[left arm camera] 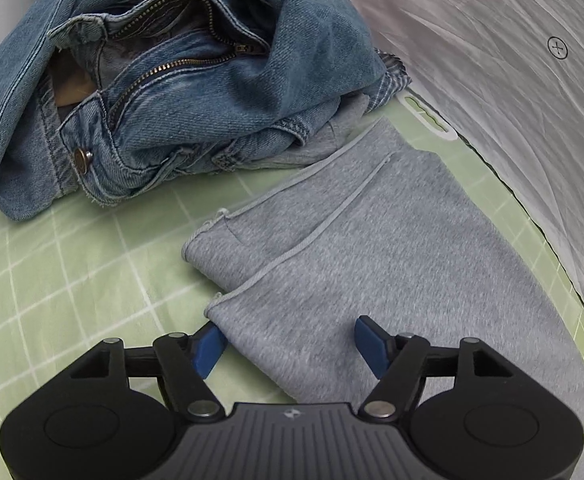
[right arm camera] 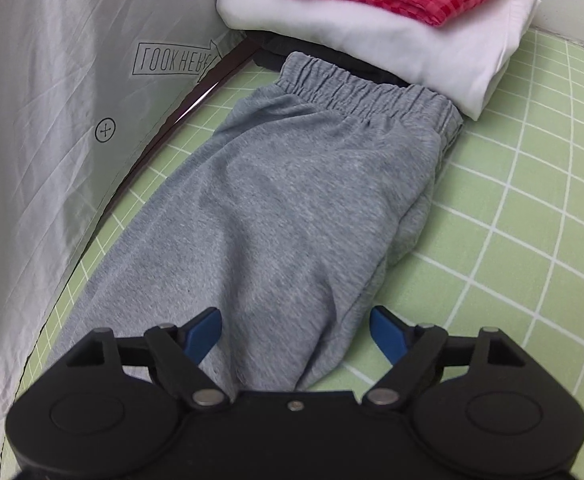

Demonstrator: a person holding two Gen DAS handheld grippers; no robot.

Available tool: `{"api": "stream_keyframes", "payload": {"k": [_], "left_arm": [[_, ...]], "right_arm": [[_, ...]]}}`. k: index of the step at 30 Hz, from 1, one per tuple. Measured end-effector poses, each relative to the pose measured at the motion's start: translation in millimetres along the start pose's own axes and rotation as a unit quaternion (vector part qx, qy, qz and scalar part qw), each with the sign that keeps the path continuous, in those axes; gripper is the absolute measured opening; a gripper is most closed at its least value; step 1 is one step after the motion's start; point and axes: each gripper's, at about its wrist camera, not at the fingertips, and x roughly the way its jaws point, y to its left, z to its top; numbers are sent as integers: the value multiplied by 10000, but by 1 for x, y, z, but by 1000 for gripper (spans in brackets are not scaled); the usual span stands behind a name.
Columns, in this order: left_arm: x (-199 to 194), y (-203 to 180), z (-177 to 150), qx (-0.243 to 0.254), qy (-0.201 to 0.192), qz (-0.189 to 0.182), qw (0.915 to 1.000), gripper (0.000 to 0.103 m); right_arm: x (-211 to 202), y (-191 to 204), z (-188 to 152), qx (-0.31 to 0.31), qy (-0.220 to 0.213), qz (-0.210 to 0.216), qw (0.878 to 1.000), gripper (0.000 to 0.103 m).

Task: Fold clothes

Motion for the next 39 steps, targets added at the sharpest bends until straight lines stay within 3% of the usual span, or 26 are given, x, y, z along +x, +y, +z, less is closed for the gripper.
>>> {"api": "stream_keyframes", "payload": {"k": [4,6,7,8,9,11,12,15,22,32,39], "left_arm": [[7,-4,4,292,-216,236,9991,72],[10,-6,6,425,-278,318,9982,71],[10,-6,5,464,-321,365,9977,67],[9,-6,4,521,-383,425,9970,53],[9,-7,3,611,-438,465,9961,45],[8,-5,4,742,-476,355,9955,18],[7,-4,5,738,-449,301,9958,13],[6,1,7,731,-381,173,9964,11],[-8,31,2,615,-169,119,9979,9],[-67,128,-65,539,27,169,9984,9],[-87,189,-72,114,-31,431,9990,9]], "right_arm": [[7,12,1,-493,-120,-278,9983,83],[9,18,-1,-790,-185,-439,9957,76],[9,20,-2,-940,-228,-521,9939,60],[9,23,-4,-1140,-288,-638,9910,41],[8,23,-5,-1314,-330,-685,9884,31],[5,19,-5,-1480,-365,-553,9868,11],[3,17,-4,-1574,-398,-541,9853,8],[-2,7,-1,-1722,-428,-666,9819,6],[-27,-44,14,-1374,-402,-745,9869,5],[-61,-126,10,-1313,-301,-714,9883,6],[-78,-124,-25,-1552,-122,-335,9872,6]]}}
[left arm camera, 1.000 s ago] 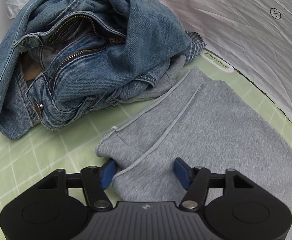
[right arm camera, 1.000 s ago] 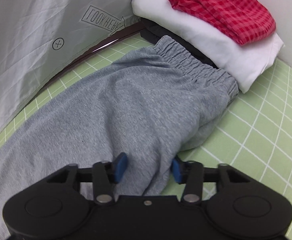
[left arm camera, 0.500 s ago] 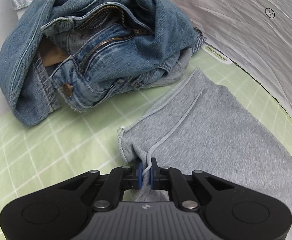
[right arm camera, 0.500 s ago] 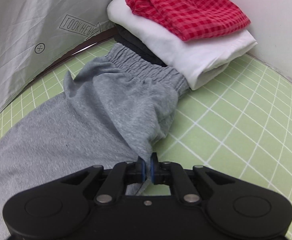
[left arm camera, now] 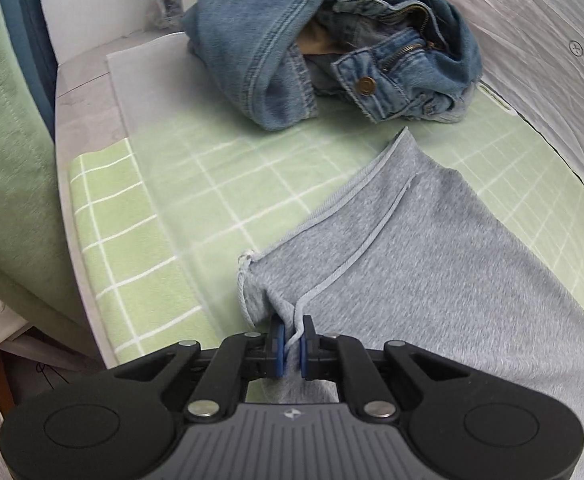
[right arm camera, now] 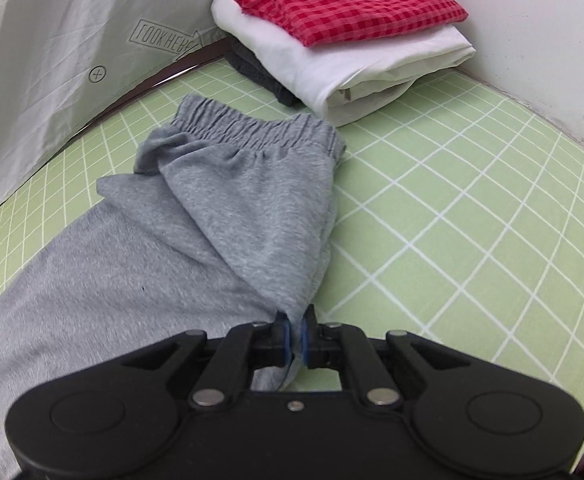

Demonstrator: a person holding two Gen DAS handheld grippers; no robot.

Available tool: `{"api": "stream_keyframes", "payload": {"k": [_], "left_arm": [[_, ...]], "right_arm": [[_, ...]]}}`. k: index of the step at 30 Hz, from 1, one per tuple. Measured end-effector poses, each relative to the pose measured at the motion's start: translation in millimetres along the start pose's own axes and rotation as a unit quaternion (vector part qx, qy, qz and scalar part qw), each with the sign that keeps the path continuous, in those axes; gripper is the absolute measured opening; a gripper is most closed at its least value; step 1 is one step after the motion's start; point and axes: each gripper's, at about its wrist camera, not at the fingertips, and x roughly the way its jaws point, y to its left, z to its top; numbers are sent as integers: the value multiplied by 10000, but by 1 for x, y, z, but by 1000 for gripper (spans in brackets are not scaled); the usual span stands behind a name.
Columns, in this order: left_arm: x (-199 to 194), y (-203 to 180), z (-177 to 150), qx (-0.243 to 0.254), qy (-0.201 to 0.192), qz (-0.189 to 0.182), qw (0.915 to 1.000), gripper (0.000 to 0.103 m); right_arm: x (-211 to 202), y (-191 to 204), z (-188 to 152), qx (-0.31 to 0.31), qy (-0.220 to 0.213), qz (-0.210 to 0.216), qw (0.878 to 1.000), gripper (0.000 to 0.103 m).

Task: Fold clothes

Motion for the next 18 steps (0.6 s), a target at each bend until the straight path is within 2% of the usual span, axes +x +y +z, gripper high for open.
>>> {"api": "stream_keyframes", "payload": {"k": [4,9,10,12,13,14,16,18], "left_arm": [[-1,21,14,-71,-104,101,9999,9],[-1,34,34,55,-71,-10,10000,11],[-5,35,39,122,-186,0,9998,13],[-13,37,49,267,-419,4,9988,13],[-16,38,55,366,-530,-40,9979,18],[-17,37,62,491,-609,-118,9969,23],[-18,33,77,858,-729,-358,9930,26],[-11,25,83,1177,-714,-609,9886,28]], "right_arm": [[-12,13,-21,71,62,140,9999,6],[-26,26,-43,28,5,22,10000,7],[-27,28,-44,14,9,-31,10000,11],[-34,31,-47,70,-17,-108,9999,25],[-38,33,-48,115,-51,-128,9998,42],[-44,36,-50,136,-144,-120,9997,52],[-53,46,-54,49,-276,-138,9995,57],[-61,64,-62,-153,-379,-178,9990,69]]}}
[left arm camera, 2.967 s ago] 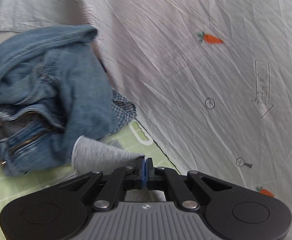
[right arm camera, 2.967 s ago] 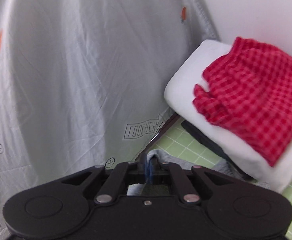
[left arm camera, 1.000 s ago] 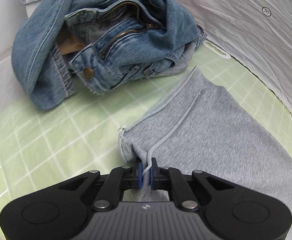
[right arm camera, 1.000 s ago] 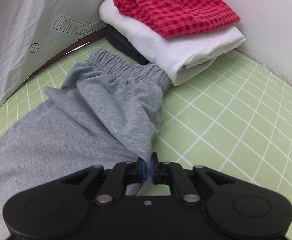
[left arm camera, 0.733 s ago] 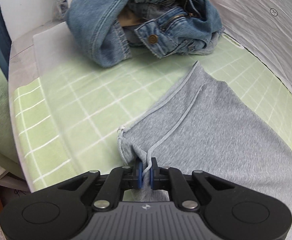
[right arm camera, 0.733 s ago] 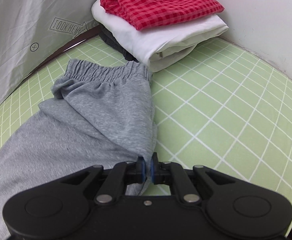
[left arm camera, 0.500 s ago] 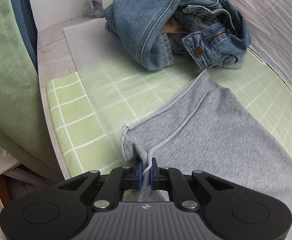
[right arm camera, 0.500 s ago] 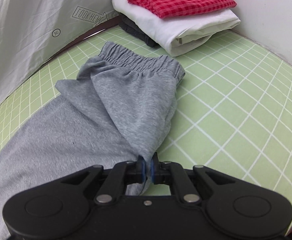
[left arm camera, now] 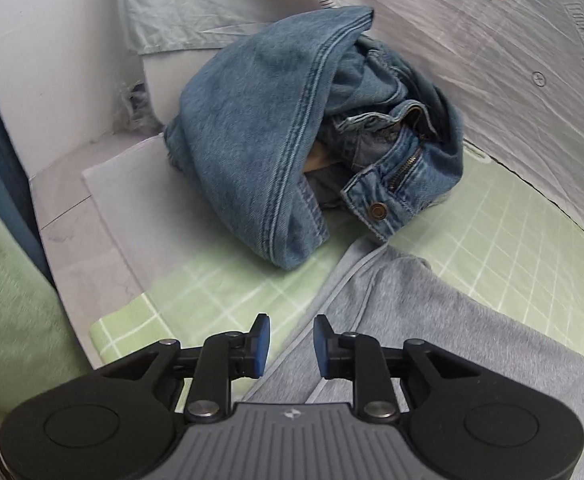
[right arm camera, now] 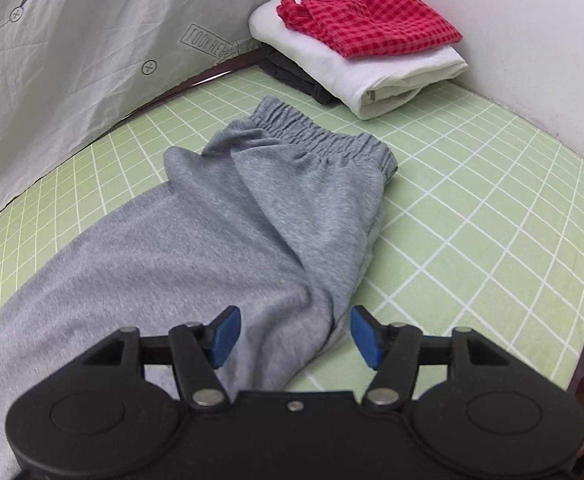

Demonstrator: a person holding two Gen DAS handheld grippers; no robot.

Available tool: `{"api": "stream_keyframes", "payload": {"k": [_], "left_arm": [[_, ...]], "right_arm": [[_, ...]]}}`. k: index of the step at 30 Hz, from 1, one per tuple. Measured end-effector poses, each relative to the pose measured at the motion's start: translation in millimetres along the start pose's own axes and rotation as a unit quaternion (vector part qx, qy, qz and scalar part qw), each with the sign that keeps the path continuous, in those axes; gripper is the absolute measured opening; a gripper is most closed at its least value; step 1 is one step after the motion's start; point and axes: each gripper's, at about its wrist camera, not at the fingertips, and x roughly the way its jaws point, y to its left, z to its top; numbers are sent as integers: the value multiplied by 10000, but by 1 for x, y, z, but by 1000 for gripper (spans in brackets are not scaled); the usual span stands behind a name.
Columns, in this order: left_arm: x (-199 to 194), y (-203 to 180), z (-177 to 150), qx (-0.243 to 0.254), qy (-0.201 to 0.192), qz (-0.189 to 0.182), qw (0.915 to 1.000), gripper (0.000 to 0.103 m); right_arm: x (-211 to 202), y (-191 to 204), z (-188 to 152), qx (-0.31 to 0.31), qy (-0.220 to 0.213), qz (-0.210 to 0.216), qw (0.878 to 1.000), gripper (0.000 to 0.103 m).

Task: Fold clothes

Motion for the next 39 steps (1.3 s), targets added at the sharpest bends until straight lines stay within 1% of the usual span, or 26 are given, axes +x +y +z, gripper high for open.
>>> {"api": "stream_keyframes", "payload": {"k": [1,2,4,5,6,8,9,10,11,12,14,15,16,17,19,21,23,25,28,30,32,34,37,38,39], "left_arm": [[5,-4,3,142,19,-144,9998,30],[11,-7,4,274,49,-286,9992,30],[26,-17,4,486,147,-562,9971,31],[33,-21,4,572,176,-651,9961,34],[39,-25,4,637,206,-672,9955,37],[52,-32,5,766,267,-715,9941,49],[58,-36,5,830,297,-736,9934,52],[63,-39,6,879,320,-711,9931,56],[66,-41,6,887,312,-614,9937,56],[68,-41,6,878,288,-618,9938,56],[71,-42,5,834,279,-772,9931,56],[72,-42,5,812,274,-849,9927,55],[73,-42,4,783,260,-914,9924,48],[73,-42,3,742,239,-945,9925,29],[74,-44,2,728,233,-913,9929,8],[75,-46,-1,760,209,-860,9932,8],[73,-48,-2,961,151,-846,9917,3],[71,-50,-2,1144,70,-787,9903,2],[61,-47,4,1239,-142,-579,9905,2],[50,-46,12,1341,-388,-360,9896,2],[42,-43,21,1324,-575,-160,9894,2],[43,-41,28,1250,-561,-14,9906,2],[54,-33,28,1056,-322,50,9939,3],[53,-33,26,1078,-278,65,9938,8],[52,-33,23,1100,-235,81,9936,8]], "right_arm": [[-4,10,-4,-114,-56,-11,9999,76],[-7,17,-7,-194,-93,-2,9998,80],[-12,38,-15,-399,-126,43,9991,85],[-13,47,-18,-455,-111,80,9989,87],[-14,56,-21,-508,-94,118,9986,88],[-15,72,-27,-597,-19,192,9980,91],[-15,80,-30,-632,42,227,9977,92],[-16,87,-32,-685,87,265,9973,96],[-18,93,-35,-761,92,287,9966,98],[-20,99,-37,-839,93,309,9959,98],[-24,110,-40,-974,97,326,9947,98],[-24,113,-40,-996,119,328,9944,98],[-24,117,-41,-1015,143,331,9942,98],[-23,119,-41,-1020,164,335,9941,98],[-21,124,-41,-1015,203,285,9942,98],[-22,128,-41,-1014,218,286,9942,98],[-22,132,-42,-1041,224,296,9939,98],[-23,136,-46,-1107,238,288,9932,98],[-22,138,-51,-1093,311,295,9931,98],[-23,138,-54,-1041,347,262,9936,98],[-23,135,-54,-1000,366,236,9940,98],[-23,132,-53,-946,385,215,9945,98],[-20,129,-52,-867,433,216,9951,98],[-19,128,-51,-848,440,226,9952,98],[-18,127,-50,-829,448,236,9953,98]]}}
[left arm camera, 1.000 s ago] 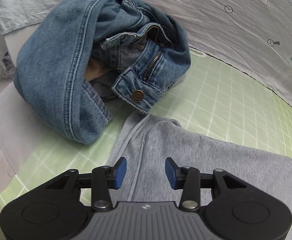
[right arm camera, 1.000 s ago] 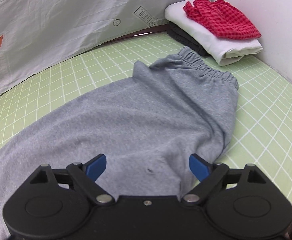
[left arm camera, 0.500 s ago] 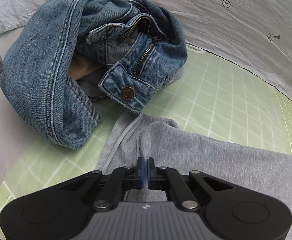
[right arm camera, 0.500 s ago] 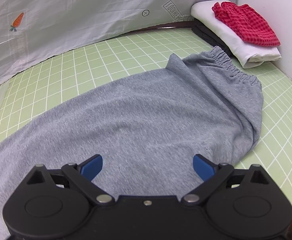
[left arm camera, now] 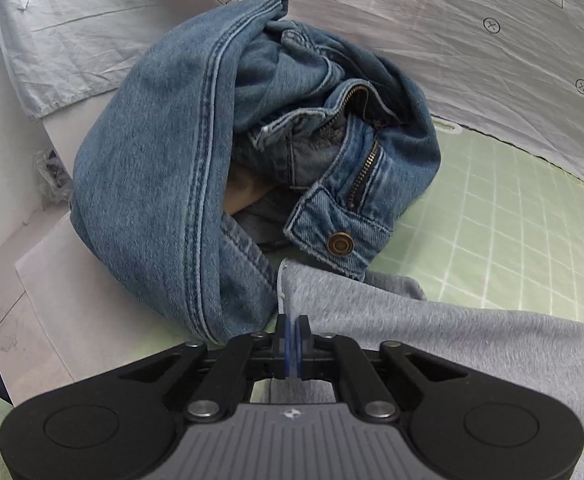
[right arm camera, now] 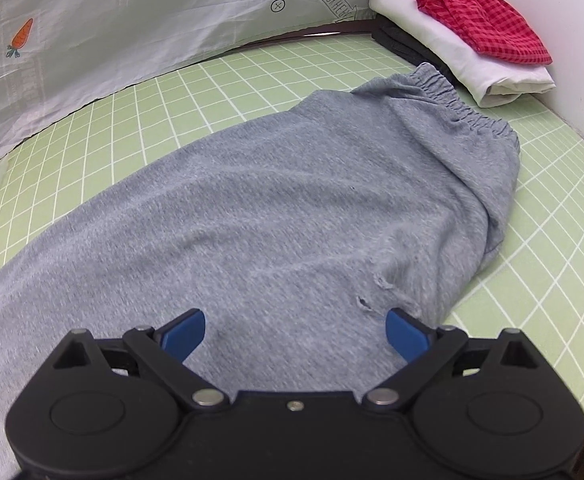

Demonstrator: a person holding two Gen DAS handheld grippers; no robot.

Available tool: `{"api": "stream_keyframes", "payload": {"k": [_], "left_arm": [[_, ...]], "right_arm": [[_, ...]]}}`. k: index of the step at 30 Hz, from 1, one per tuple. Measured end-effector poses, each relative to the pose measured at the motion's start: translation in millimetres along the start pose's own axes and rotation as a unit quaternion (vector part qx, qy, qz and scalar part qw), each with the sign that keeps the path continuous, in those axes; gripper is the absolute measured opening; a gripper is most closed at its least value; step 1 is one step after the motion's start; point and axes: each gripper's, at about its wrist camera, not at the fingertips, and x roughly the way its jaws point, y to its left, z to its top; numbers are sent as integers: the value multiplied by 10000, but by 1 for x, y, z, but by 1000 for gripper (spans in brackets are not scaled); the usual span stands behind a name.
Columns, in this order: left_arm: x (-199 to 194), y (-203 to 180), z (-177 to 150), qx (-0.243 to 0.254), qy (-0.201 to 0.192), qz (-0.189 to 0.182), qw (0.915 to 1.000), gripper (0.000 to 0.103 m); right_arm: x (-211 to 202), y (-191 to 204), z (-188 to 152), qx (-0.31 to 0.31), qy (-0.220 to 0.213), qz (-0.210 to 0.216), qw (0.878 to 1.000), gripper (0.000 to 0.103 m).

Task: Fold clothes

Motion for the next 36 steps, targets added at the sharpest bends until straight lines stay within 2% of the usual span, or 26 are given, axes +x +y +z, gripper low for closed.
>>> {"api": "stream_keyframes", "payload": {"k": [1,4,8,13,17,19,23,27,29,30,32,33,34,36], "left_arm": [[-2,-1,-2,29,25,1,10000,8],[-13,-7,-9,96,38,-119,9999,29],[-26,-22,-18,153,84,-363,9992,37],[-42,-54,-33,335,204,-833,9958,47],[-49,-85,-47,502,479,-1343,9885,49],[-49,-98,-54,551,646,-1483,9853,50],[-47,-121,-66,625,926,-1409,9837,50],[-46,-137,-74,579,1059,-1205,9853,52],[-46,-143,-74,643,1074,-1062,9864,53],[-46,-144,-74,639,1083,-1009,9869,53],[-47,-146,-74,603,1094,-936,9877,54],[-48,-145,-74,579,1096,-908,9881,54],[-48,-145,-75,549,1099,-891,9884,55],[-50,-143,-76,504,1108,-890,9886,55]], "right_arm": [[0,-2,0,15,-17,19,10000,98],[-1,-8,3,63,-65,46,9999,98],[2,-25,10,220,-99,110,9996,98],[7,-67,29,649,-265,61,9975,98],[17,-121,46,1223,-329,20,9919,99],[26,-149,55,1537,-350,-34,9875,99],[49,-196,72,2008,-344,21,9790,99],[72,-218,93,1993,-282,37,9795,94],[81,-226,102,2077,-240,135,9778,68],[83,-230,106,2089,-246,192,9774,65],[89,-238,115,2085,-197,239,9775,36],[91,-242,119,2093,-226,241,9773,29],[90,-246,122,2094,-293,268,9770,16],[89,-260,130,2072,-481,213,9769,14]]}}
